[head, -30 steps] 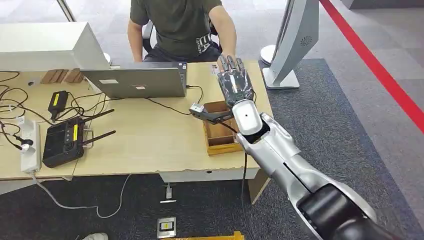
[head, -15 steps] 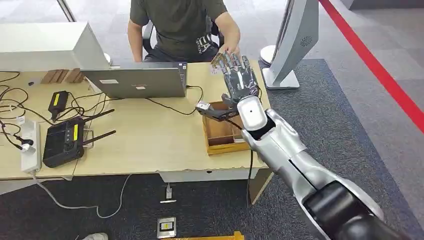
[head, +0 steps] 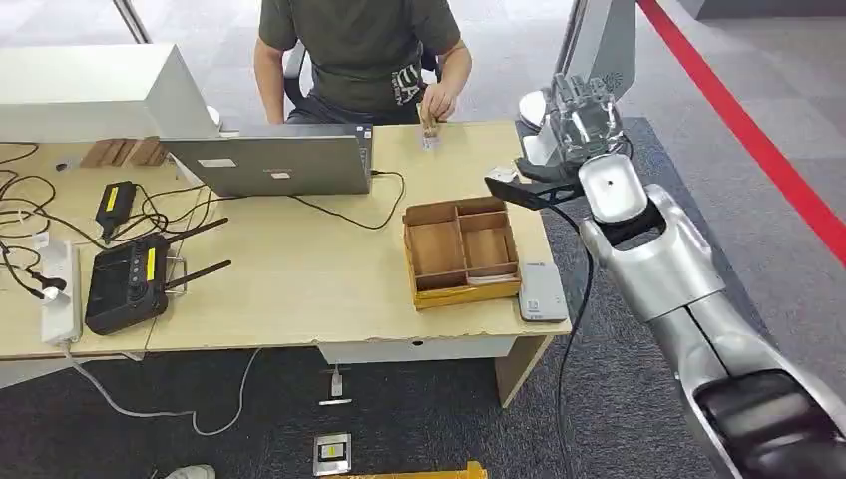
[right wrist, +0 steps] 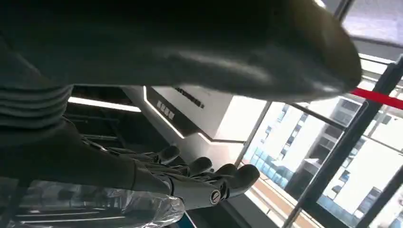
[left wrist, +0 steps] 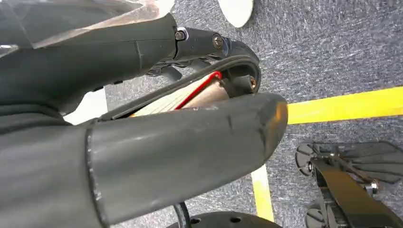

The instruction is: Pass the card to the sensor for recognition and then transmit it.

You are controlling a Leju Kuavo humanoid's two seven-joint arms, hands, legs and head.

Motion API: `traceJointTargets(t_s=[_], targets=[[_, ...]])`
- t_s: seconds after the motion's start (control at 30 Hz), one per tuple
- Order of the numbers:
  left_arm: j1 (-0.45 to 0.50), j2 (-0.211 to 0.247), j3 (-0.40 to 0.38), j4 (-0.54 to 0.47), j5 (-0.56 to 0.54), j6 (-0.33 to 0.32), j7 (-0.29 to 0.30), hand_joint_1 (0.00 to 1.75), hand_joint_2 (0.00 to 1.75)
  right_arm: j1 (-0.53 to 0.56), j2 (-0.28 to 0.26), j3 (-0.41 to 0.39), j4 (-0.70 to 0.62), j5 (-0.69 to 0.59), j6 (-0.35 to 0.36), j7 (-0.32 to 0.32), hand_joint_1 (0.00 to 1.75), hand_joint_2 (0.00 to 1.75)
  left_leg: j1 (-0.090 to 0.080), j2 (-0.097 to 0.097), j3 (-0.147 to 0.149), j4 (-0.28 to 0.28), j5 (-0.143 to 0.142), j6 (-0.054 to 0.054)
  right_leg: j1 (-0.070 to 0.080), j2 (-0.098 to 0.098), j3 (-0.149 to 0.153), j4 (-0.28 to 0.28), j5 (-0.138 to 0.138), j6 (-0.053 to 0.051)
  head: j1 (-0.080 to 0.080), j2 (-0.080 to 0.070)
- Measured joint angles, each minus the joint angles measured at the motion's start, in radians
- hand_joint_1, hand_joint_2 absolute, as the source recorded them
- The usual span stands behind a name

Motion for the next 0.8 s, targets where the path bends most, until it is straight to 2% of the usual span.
traceJointTargets(t_s=[0.23,0.33,0.53,0.67,0.8], targets=[[0.002,0.004,0.000,0.000,0.032,0.023,-0.010,0.00,0.00,0.094,-0.151,-0.150,-0.073,-0.023,0.017,0.020,0.00,0.00,0.000,-0.001,-0.001,0.000,-0.001,0.001,0.000,0.000,0.000,0.000,0.000,0.000,0.000,0.000],[0.000,0.004,0.000,0.000,0.042,0.030,-0.010,0.00,0.00,0.121,-0.191,-0.197,-0.091,-0.020,0.018,0.024,0.00,0.00,0.000,0.000,0.000,0.000,-0.001,0.001,0.000,0.001,0.000,0.000,0.000,0.000,0.000,0.000],[0.003,0.002,0.005,0.000,0.088,0.072,0.020,0.00,0.00,0.219,-0.271,-0.328,-0.087,-0.024,-0.004,0.090,0.00,0.00,0.000,-0.002,-0.001,0.000,-0.001,0.001,0.000,-0.001,0.000,-0.001,-0.001,0.001,0.000,0.000],[0.003,-0.004,0.017,0.000,0.108,0.106,0.038,0.00,0.00,0.343,-0.302,-0.452,-0.026,-0.014,-0.099,0.134,0.00,0.00,0.000,-0.002,0.000,0.000,-0.002,0.002,0.000,-0.001,0.001,-0.002,-0.001,0.002,0.000,0.000],[0.002,-0.010,0.027,0.000,0.119,0.121,0.040,0.00,0.00,0.451,-0.294,-0.601,0.110,-0.098,-0.276,0.115,0.00,0.00,-0.001,-0.002,0.000,0.000,-0.004,0.002,-0.001,-0.001,0.001,-0.002,-0.002,0.003,0.000,0.000]])
